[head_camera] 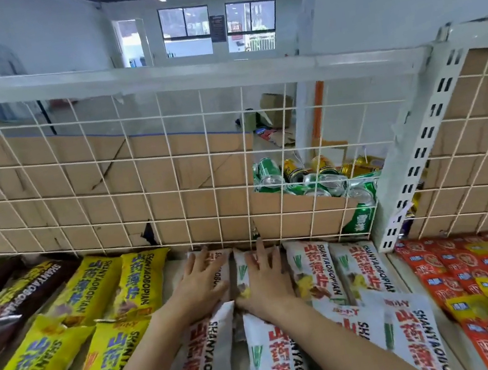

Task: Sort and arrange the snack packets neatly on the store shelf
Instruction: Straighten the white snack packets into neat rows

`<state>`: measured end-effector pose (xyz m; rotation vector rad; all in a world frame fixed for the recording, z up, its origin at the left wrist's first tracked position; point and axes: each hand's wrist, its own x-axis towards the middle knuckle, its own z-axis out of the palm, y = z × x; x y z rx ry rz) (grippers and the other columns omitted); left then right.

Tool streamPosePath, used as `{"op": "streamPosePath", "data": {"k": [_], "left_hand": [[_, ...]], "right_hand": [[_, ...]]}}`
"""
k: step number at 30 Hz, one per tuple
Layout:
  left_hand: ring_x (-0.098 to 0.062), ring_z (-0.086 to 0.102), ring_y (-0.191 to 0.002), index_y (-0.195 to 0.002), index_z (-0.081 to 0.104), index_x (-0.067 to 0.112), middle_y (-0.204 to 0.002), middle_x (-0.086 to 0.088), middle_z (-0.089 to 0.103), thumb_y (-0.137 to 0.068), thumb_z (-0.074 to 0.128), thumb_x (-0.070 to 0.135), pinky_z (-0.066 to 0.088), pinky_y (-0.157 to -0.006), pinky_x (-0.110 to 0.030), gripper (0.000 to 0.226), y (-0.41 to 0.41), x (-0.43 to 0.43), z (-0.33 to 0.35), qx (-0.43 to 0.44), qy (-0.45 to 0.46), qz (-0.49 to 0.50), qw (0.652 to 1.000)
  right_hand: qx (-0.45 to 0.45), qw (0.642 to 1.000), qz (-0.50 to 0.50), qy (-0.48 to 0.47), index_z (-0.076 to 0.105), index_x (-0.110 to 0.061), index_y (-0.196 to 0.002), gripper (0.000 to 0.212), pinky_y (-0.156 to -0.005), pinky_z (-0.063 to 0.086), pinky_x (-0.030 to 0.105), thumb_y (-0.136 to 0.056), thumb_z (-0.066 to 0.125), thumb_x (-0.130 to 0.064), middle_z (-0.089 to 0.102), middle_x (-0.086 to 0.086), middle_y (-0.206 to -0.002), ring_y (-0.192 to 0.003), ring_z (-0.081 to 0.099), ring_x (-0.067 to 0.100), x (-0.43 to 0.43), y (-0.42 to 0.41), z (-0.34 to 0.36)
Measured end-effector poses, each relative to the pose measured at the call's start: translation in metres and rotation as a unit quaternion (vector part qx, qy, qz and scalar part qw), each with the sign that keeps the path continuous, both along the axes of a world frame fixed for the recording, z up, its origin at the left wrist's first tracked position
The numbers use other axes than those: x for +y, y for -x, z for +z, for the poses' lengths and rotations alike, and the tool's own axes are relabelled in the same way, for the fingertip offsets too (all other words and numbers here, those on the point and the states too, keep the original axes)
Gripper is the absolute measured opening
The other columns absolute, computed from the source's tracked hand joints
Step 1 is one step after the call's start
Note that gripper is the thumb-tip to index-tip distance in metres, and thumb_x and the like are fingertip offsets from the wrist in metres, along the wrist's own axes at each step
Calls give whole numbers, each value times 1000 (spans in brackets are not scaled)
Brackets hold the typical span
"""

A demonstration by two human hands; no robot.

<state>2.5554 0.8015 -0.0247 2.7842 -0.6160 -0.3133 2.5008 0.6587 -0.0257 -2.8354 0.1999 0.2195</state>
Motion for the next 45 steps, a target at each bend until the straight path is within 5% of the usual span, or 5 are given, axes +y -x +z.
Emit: {"op": "streamPosePath", "data": {"k": [3,19,25,34,45], "left_hand": [[-30,-18,-142,-147,10,41,-157,-6,-11,-72,35,71,3,-116,-47,85,3,2,0,17,8,-17,1000],[-31,-21,-141,-147,6,43,-155,-4,-20,-83,54,59,2,-115,-49,82,5,2,5,24,5,-51,998],[-25,-12,-144,-148,16,34,-158,-3,-5,-88,51,53,-4,-115,-44,71,13,-20,15,-50,-23,-51,997],[-18,-12,-144,-149,6,31,-158,1,-10,-96,36,48,-3,-116,-37,63,30,-69,3,-28,-17,-162,986],[-17,-14,-144,-149,-10,19,-157,0,-14,-78,44,75,-7,-115,-36,105,25,-69,-2,-8,-43,-128,991]], "right_hand": [[-15,1000,0,2,4,-30,-148,83,-113,12,55,-84,53,-52,-13,6,-156,-141,-10,39,-2,-1,-3],[-22,998,-41,-48,5,-25,-148,84,-115,14,47,-85,54,-51,-2,11,-156,-143,-1,35,-10,-6,-1],[-128,990,-32,-43,20,-22,-147,61,-114,22,41,-94,42,-43,20,4,-153,-140,21,25,-51,14,24],[-10,999,-37,-8,5,-29,-149,73,-116,7,48,-90,43,-52,-8,3,-157,-144,-12,28,-90,27,10],[19,999,-36,9,4,-36,-147,85,-115,15,50,-81,53,-57,0,3,-157,-142,-4,36,-88,33,10]]}}
